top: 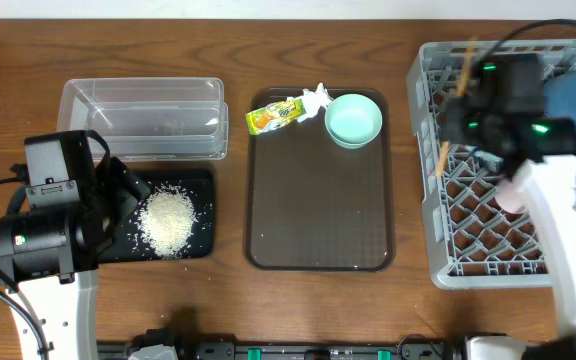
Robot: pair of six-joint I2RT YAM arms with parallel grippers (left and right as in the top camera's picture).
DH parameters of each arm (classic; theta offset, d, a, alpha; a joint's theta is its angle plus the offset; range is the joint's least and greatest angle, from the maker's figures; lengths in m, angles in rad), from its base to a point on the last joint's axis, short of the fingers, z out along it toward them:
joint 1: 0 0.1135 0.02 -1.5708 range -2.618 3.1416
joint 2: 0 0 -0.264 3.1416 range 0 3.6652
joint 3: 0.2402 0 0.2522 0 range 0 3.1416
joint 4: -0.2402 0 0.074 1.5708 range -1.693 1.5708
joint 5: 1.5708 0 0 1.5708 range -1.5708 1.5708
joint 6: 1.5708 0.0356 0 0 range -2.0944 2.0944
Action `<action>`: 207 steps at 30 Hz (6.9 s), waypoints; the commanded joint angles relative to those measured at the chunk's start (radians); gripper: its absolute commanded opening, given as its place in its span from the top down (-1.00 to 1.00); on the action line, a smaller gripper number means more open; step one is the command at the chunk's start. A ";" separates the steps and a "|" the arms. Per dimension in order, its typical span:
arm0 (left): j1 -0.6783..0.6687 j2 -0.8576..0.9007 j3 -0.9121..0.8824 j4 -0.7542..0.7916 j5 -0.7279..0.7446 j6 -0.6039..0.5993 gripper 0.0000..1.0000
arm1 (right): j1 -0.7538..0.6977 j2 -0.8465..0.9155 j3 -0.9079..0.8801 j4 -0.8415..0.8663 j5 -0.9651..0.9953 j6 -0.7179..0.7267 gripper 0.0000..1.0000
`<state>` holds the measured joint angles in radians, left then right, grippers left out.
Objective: Sort waste into correct bins and load items into the dishwasher rack
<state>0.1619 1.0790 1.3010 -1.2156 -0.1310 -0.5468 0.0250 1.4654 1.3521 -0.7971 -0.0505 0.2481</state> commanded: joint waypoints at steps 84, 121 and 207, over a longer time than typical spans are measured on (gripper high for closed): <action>0.003 -0.001 0.012 -0.003 -0.009 -0.005 -0.95 | 0.504 0.549 0.008 0.315 0.155 -0.286 0.52; 0.003 -0.001 0.012 -0.003 -0.009 -0.005 -0.95 | -0.417 0.079 0.199 -0.177 -0.536 -0.092 0.98; 0.003 -0.001 0.012 -0.003 -0.009 -0.005 -0.95 | -0.466 -0.145 -0.254 0.269 -0.201 0.023 -0.21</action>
<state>0.1619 1.0790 1.3010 -1.2156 -0.1310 -0.5468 -0.5209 1.3090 1.0870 -0.5262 -0.5339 0.2844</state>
